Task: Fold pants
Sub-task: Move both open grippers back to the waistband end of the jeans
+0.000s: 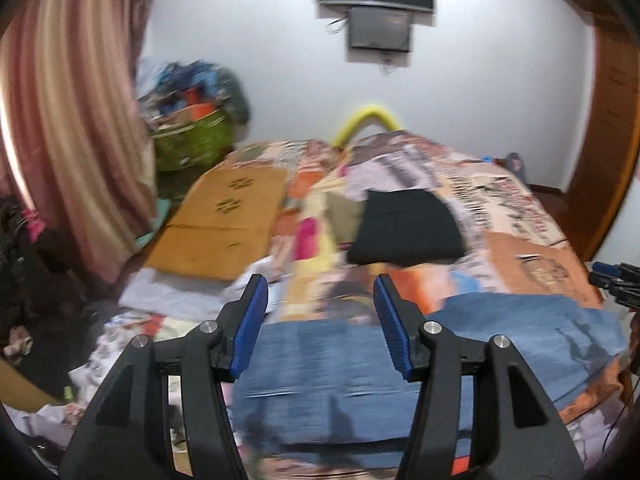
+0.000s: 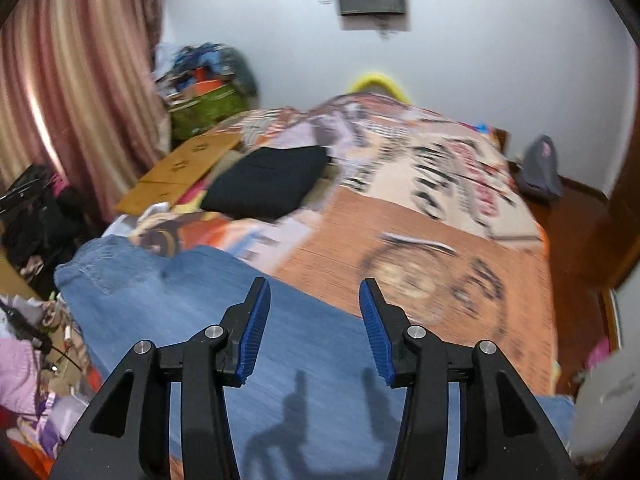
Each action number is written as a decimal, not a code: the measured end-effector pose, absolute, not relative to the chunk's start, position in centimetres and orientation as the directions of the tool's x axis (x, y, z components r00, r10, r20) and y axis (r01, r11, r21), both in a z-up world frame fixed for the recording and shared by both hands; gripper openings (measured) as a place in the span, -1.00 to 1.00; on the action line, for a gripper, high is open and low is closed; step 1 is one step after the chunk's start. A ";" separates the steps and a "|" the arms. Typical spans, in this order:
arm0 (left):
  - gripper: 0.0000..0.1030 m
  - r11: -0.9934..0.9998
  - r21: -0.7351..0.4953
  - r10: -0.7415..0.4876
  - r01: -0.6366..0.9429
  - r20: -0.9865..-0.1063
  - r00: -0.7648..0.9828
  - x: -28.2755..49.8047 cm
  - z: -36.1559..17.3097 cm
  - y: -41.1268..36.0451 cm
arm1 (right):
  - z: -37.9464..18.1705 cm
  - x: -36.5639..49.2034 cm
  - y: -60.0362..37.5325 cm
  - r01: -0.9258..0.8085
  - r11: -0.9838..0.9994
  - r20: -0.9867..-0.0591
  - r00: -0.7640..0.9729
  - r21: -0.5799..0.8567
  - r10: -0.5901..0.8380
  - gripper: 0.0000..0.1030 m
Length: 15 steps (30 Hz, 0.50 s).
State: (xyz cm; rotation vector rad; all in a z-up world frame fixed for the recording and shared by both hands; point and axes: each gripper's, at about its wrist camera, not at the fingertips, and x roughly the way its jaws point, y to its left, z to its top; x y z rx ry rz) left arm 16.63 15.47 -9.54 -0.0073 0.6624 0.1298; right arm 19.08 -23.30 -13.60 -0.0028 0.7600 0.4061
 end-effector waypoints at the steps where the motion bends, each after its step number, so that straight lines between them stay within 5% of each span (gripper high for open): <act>1: 0.06 0.989 0.044 0.140 -0.144 -0.624 0.769 16.7 -9.9 17.1 | -13.7 19.6 -21.7 -0.380 0.914 -0.672 0.642 0.140 0.370 -0.13; 5: 0.06 0.982 0.066 0.174 -0.177 -0.681 0.711 17.7 -11.9 22.0 | -14.0 21.2 -16.8 -0.449 0.883 -0.685 0.601 0.138 0.412 -0.12; 15: 0.09 0.991 -0.046 0.032 -0.126 -0.831 0.555 22.2 -21.7 26.4 | -16.4 26.0 -8.7 -0.550 0.827 -0.748 0.500 0.116 0.437 -0.01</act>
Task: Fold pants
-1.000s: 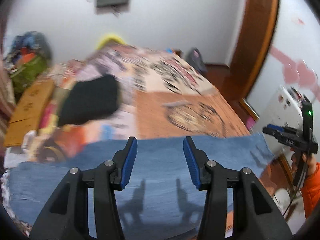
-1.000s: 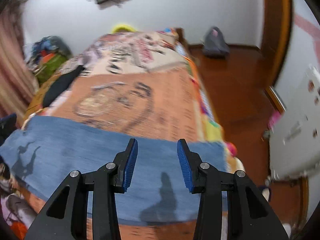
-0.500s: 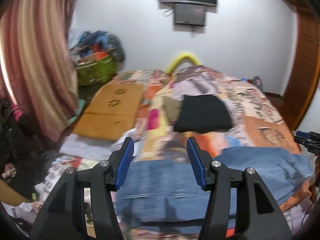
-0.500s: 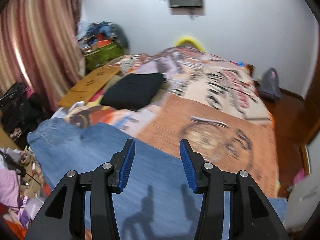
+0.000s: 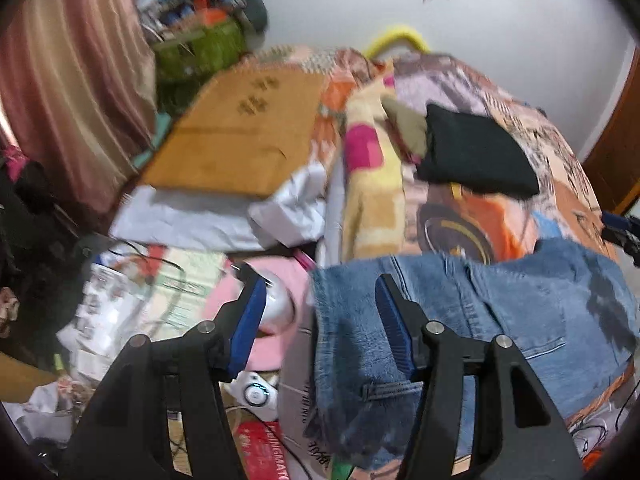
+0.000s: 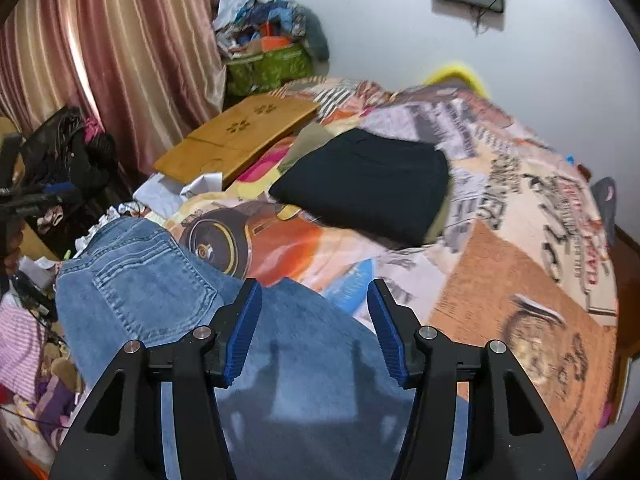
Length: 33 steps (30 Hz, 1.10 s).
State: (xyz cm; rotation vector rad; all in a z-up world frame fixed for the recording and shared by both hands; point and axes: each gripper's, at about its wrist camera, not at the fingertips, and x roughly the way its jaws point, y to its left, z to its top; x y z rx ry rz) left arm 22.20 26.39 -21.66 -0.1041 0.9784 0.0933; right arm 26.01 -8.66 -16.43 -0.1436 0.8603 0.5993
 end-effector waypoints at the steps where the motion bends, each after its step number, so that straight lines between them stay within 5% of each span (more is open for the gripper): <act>1: 0.09 0.992 -0.051 0.018 -0.113 -0.842 0.540 22.6 -22.6 26.2 | -17.0 26.7 -8.2 -0.551 0.825 -0.761 0.482 0.123 0.435 -0.01; 12: 0.08 0.986 -0.148 -0.098 -0.071 -0.877 0.470 25.4 -27.3 25.7 | -23.0 31.3 -4.8 -0.580 0.796 -0.872 0.285 0.175 0.399 -0.01; 14: -0.08 0.978 -0.197 -0.144 -0.065 -0.869 0.473 25.2 -27.3 26.1 | -23.9 31.9 -4.2 -0.588 0.785 -0.883 0.241 0.197 0.402 -0.01; 16: -0.51 0.968 -0.243 -0.187 -0.061 -0.861 0.473 25.0 -27.4 26.2 | -24.8 32.4 -3.6 -0.591 0.770 -0.895 0.172 0.241 0.412 -0.02; 18: -0.61 0.966 -0.250 -0.187 -0.069 -0.855 0.483 24.7 -27.3 26.1 | -25.3 32.7 -3.4 -0.587 0.754 -0.890 0.118 0.295 0.440 -0.35; 23: -0.85 0.976 -0.200 -0.128 -0.082 -0.842 0.524 23.7 -26.2 25.3 | -24.4 31.5 -3.2 -0.634 0.731 -0.884 0.154 0.254 0.442 -0.77; 25: -1.00 0.981 -0.165 -0.085 -0.101 -0.837 0.540 23.2 -25.6 25.2 | -23.7 30.5 -3.2 -0.654 0.727 -0.875 0.207 0.209 0.438 -0.86; 33: -0.99 0.988 -0.124 -0.047 -0.097 -0.820 0.571 22.6 -22.7 26.0 | -21.4 29.6 -3.6 -0.675 0.732 -0.832 0.351 0.093 0.430 -0.92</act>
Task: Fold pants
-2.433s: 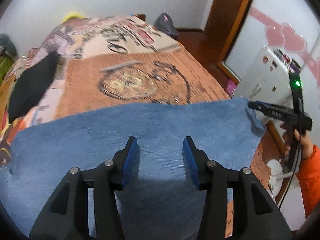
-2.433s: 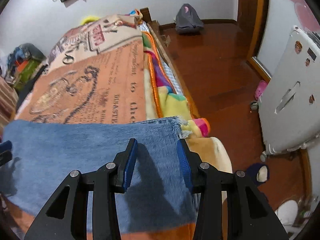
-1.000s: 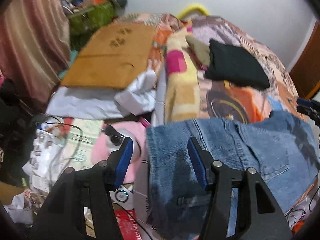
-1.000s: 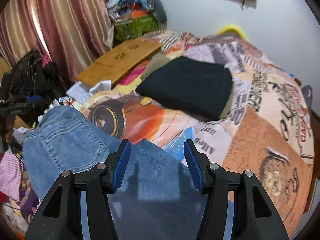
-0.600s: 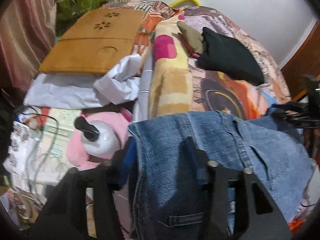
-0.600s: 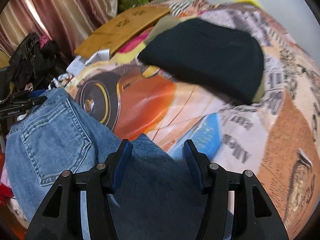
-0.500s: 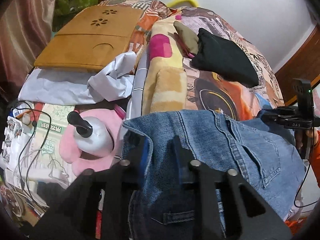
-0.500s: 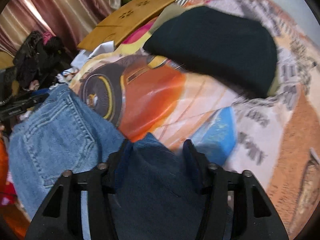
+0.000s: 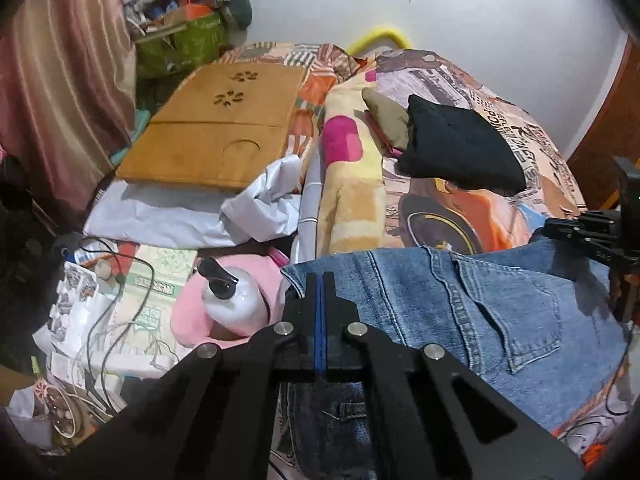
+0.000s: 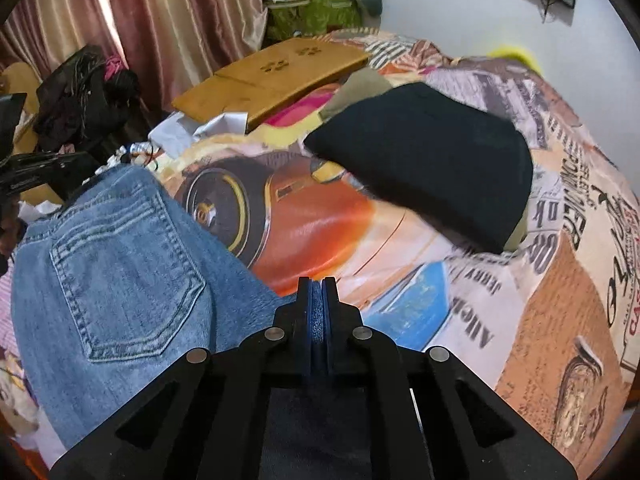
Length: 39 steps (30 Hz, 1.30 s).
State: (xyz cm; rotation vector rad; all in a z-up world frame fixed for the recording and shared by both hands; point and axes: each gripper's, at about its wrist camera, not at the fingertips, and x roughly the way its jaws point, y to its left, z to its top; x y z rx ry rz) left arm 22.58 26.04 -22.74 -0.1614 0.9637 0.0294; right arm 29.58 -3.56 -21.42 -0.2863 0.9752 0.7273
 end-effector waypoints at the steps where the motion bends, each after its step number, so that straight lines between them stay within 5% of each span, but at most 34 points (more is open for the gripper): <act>1: -0.83 0.985 -0.138 -0.056 -0.106 -0.828 0.557 22.9 -22.9 26.3 | -21.4 29.8 -3.7 -0.671 0.735 -0.830 0.353 0.096 0.431 -0.93; 2: -0.71 0.983 -0.144 -0.061 -0.110 -0.835 0.546 23.1 -23.1 26.5 | -21.3 30.0 -3.9 -0.667 0.739 -0.826 0.359 0.099 0.434 -0.93; 4: 0.04 0.983 -0.143 -0.061 -0.117 -0.850 0.524 23.8 -24.0 26.8 | -21.4 30.4 -4.0 -0.660 0.741 -0.825 0.349 0.120 0.445 -0.93; 6: 0.20 0.980 -0.146 -0.060 -0.132 -0.858 0.509 24.2 -24.9 26.9 | -21.5 31.1 -4.6 -0.640 0.745 -0.817 0.320 0.186 0.479 -0.92; 10: 0.20 0.974 -0.194 -0.121 -0.117 -0.883 0.453 24.9 -27.0 26.8 | -20.9 31.3 -5.3 -0.623 0.737 -0.807 0.277 0.262 0.521 -0.83; 12: 0.18 0.971 -0.211 -0.141 -0.114 -0.887 0.440 25.2 -28.0 26.6 | -20.6 31.2 -5.4 -0.632 0.733 -0.813 0.272 0.251 0.514 -0.43; 15: -0.24 0.952 -0.285 -0.204 -0.115 -0.865 0.458 25.2 -28.5 26.8 | -21.1 30.9 -5.3 -0.649 0.730 -0.835 0.267 0.213 0.481 0.04; 20: -0.51 0.942 -0.302 -0.198 -0.146 -0.852 0.485 24.8 -28.7 26.2 | -24.7 30.6 -4.3 -0.667 0.707 -0.892 0.140 0.236 0.430 0.21; 22: -0.64 0.947 -0.284 -0.174 -0.151 -0.847 0.502 24.5 -28.1 26.0 | -24.8 30.1 -3.9 -0.687 0.692 -0.882 0.159 0.224 0.443 0.03; 24: -0.73 0.955 -0.255 -0.142 -0.154 -0.844 0.517 24.3 -27.3 25.5 | -24.6 29.8 -3.4 -0.700 0.687 -0.888 0.173 0.194 0.426 -0.40; 27: -0.84 0.970 -0.202 -0.099 -0.135 -0.836 0.540 24.2 -26.0 24.8 | -24.1 29.6 -3.7 -0.706 0.687 -0.877 0.208 0.172 0.433 -0.61; 35: -0.84 0.989 -0.126 -0.054 -0.077 -0.795 0.605 26.2 -22.0 23.4 | -22.1 30.0 -4.6 -0.694 0.719 -0.827 0.383 0.038 0.413 -0.69; 39: -0.61 0.991 -0.096 -0.030 -0.096 -0.845 0.534 29.1 -23.8 23.3 | -22.4 32.1 -5.3 -0.652 0.756 -0.833 0.391 0.048 0.390 -0.66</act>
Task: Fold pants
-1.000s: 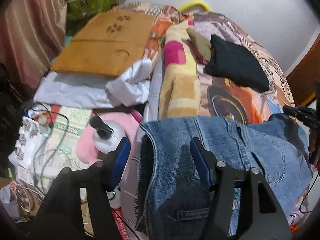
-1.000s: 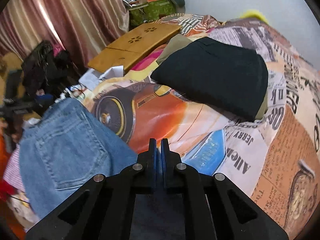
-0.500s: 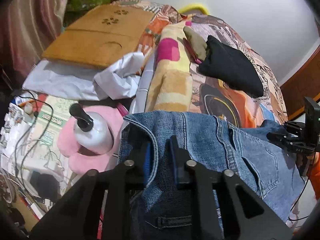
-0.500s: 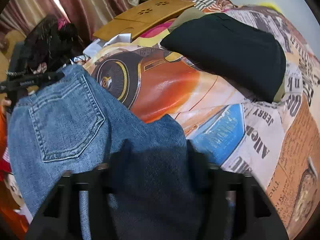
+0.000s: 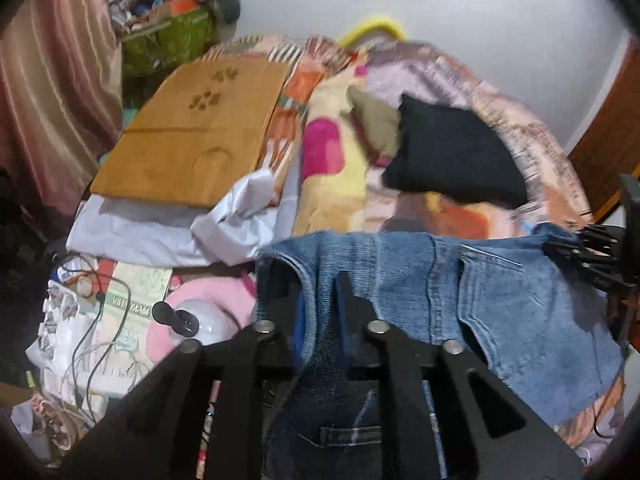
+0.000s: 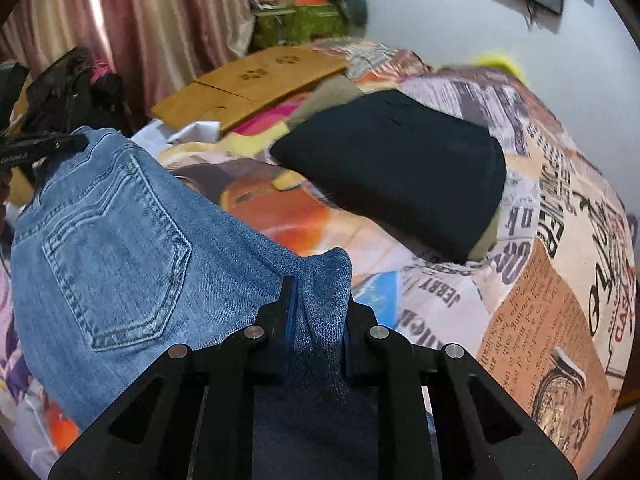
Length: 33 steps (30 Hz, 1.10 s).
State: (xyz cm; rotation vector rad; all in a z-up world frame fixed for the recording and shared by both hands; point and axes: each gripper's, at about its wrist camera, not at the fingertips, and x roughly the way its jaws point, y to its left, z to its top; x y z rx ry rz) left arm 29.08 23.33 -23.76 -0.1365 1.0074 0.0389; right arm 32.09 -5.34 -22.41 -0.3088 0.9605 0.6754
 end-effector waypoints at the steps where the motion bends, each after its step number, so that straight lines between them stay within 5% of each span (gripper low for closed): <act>1: -0.55 0.991 -0.090 -0.023 -0.103 -0.853 0.521 29.4 -24.0 23.5 | -22.9 32.6 -5.2 -0.646 0.761 -0.846 0.372 0.059 0.382 -0.64; 8: -0.39 0.985 -0.088 0.011 -0.147 -0.821 0.570 26.1 -20.8 25.3 | -21.8 31.3 -6.1 -0.633 0.774 -0.860 0.375 0.035 0.345 -0.29; 16: -0.17 0.990 -0.052 0.028 -0.129 -0.832 0.553 18.7 -21.2 25.0 | -18.3 27.9 -10.3 -0.561 0.820 -0.810 0.426 0.112 0.402 -0.14; 24: -0.17 0.991 -0.103 -0.047 -0.081 -0.858 0.511 16.0 -25.9 21.8 | -18.5 23.5 -13.4 -0.499 0.859 -0.804 0.461 0.115 0.376 -0.08; 29: -0.19 0.995 -0.034 0.020 -0.090 -0.837 0.547 17.1 -27.7 19.8 | -19.7 21.5 -15.3 -0.461 0.878 -0.815 0.458 0.125 0.356 -0.08; 33: -0.52 0.995 0.020 0.074 -0.101 -0.817 0.572 17.4 -28.2 19.6 | -20.7 20.7 -16.0 -0.446 0.884 -0.825 0.441 0.140 0.353 -0.08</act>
